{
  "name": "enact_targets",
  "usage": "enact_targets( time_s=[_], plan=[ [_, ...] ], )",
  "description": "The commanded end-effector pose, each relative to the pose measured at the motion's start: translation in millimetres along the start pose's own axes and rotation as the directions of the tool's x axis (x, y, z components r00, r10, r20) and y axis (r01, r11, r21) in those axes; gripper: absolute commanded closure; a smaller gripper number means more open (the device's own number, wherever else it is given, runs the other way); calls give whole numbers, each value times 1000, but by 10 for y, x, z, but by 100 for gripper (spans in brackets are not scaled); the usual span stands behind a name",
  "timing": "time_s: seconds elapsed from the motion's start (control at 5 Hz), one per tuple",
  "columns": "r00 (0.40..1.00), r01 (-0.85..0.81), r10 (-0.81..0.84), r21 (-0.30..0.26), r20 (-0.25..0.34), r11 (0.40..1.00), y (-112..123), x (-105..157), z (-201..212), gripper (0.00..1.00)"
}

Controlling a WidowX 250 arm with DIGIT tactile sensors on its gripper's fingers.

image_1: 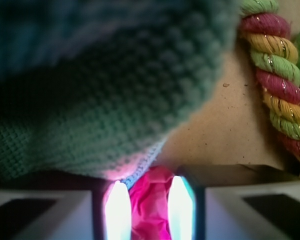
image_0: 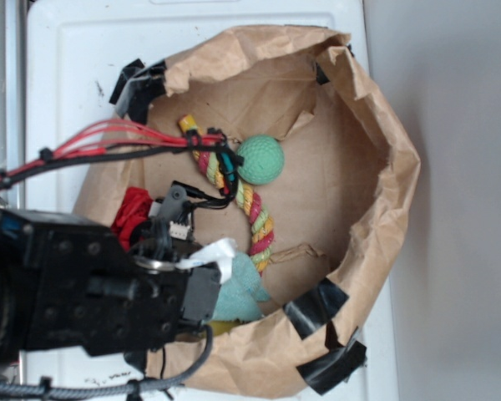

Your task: Grab the red paper.

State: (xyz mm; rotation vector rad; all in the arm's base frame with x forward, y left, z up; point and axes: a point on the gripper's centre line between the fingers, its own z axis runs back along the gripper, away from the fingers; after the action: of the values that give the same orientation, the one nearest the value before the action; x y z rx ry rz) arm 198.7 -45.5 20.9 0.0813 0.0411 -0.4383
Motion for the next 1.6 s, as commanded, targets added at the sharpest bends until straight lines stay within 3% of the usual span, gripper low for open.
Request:
enact_targets(
  time_s=[0.0, 0.4, 0.8, 1.2, 1.4],
  plan=[
    [998, 38, -37, -12, 42, 999, -25, -3, 132, 100],
    [992, -63, 73, -94, 108, 994, 180, -117, 365, 100],
    [948, -259, 286, -179, 143, 949, 343, -247, 765, 100],
    [902, -349, 376, -157, 212, 924, 507, -30, 1083, 100],
    [867, -412, 428, -116, 254, 904, 750, 60, 1191, 100]
  ],
)
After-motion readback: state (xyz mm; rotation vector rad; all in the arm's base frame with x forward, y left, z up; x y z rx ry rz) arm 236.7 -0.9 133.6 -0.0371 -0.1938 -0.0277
